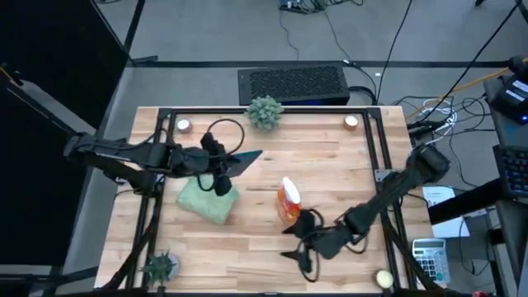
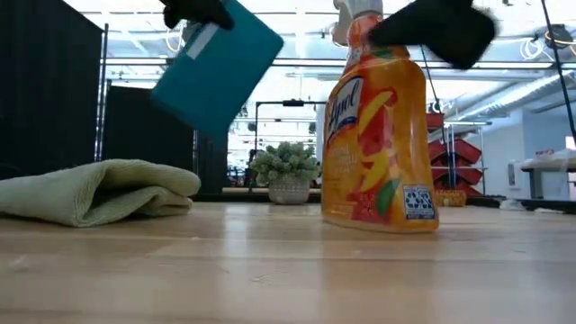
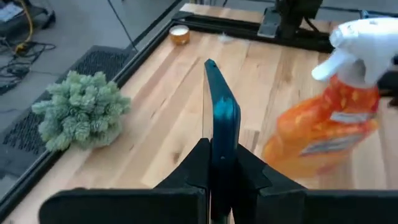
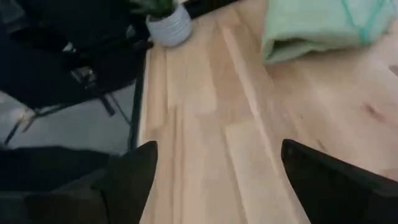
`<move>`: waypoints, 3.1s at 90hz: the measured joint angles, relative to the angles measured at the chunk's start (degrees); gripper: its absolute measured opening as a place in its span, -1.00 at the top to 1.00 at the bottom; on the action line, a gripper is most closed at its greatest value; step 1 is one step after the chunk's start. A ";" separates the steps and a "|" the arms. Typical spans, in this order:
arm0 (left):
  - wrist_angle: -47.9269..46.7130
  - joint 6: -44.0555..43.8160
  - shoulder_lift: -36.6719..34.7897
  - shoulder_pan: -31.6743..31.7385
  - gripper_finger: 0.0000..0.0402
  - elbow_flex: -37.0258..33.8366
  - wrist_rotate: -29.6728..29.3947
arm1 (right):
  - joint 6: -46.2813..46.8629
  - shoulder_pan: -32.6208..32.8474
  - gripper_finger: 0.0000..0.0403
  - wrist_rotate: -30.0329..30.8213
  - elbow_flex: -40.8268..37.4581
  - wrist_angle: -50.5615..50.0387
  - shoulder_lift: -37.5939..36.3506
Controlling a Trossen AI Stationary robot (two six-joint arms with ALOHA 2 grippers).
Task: Apply microfiber cloth
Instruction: Wipe the back of the blue tablet with the green microfiber cloth
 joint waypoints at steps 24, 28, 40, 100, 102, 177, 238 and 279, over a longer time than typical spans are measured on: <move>-5.35 -3.10 -0.06 -2.91 0.95 -0.01 -0.14 | 0.70 -4.40 -0.61 10.70 0.02 -10.91 -0.03; -5.74 -4.10 -0.04 -3.55 0.95 -0.01 -0.17 | 1.95 -4.92 -0.61 12.59 0.02 -14.86 -0.86; -7.61 -4.76 -0.02 -5.20 0.95 -0.01 -1.13 | 3.64 -7.01 -0.61 15.37 0.02 -25.60 -3.17; -17.03 -11.82 -4.43 -10.69 0.95 -0.01 -7.87 | -47.31 -10.11 -0.61 9.13 21.18 6.59 22.65; -16.99 -11.82 -4.48 -10.67 0.95 -0.01 -7.89 | -48.52 -10.99 -0.61 8.95 22.96 5.45 23.98; -16.86 -11.75 -4.52 -10.71 0.95 -0.01 -7.83 | -21.40 -24.62 0.54 -14.87 45.57 -23.79 42.70; -2.60 -19.23 -3.92 -18.12 0.95 -3.95 -6.49 | -13.73 -0.62 0.97 7.22 44.70 -56.81 16.09; 31.26 -17.84 8.02 -20.08 0.95 -8.53 -2.56 | -20.06 0.05 0.97 41.02 44.87 -46.25 14.61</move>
